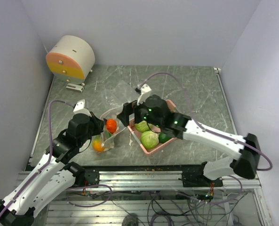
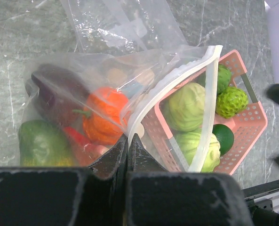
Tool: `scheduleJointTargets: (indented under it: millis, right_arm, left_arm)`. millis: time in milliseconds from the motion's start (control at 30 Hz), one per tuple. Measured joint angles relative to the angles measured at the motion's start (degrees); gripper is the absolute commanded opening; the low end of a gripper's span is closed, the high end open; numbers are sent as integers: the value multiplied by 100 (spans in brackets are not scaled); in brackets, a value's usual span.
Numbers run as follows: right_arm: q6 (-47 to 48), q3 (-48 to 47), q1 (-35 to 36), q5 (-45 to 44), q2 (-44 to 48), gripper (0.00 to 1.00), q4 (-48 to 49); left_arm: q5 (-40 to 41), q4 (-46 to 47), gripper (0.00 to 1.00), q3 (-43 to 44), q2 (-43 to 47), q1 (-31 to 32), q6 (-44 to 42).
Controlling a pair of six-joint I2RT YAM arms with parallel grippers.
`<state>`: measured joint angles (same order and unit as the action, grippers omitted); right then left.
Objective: Place the food in the zip-top bag and seal the zipper
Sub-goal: Place the fake fruit in the zipper food storage bag, then pick up the fake fruit from the bin.
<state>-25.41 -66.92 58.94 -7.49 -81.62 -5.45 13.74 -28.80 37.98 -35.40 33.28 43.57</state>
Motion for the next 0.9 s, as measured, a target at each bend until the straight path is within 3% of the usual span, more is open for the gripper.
scheduleJointTargets:
  millis: [133, 300, 567, 900]
  right_arm:
    - [-105, 122, 0, -605, 837, 100, -501]
    - [-540, 350, -125, -1445, 1145, 100, -1644]
    - [-1060, 1615, -1152, -1429, 1012, 100, -2999]
    - [-1058, 2039, -1604, -1228, 518, 100, -2706]
  left_arm:
    - [-4, 20, 7, 0, -2, 0, 24]
    - [-7, 26, 7, 0, -13, 0, 22]
    - [-26, 92, 7, 0, -72, 0, 17]
    - [-33, 114, 7, 0, -127, 0, -28]
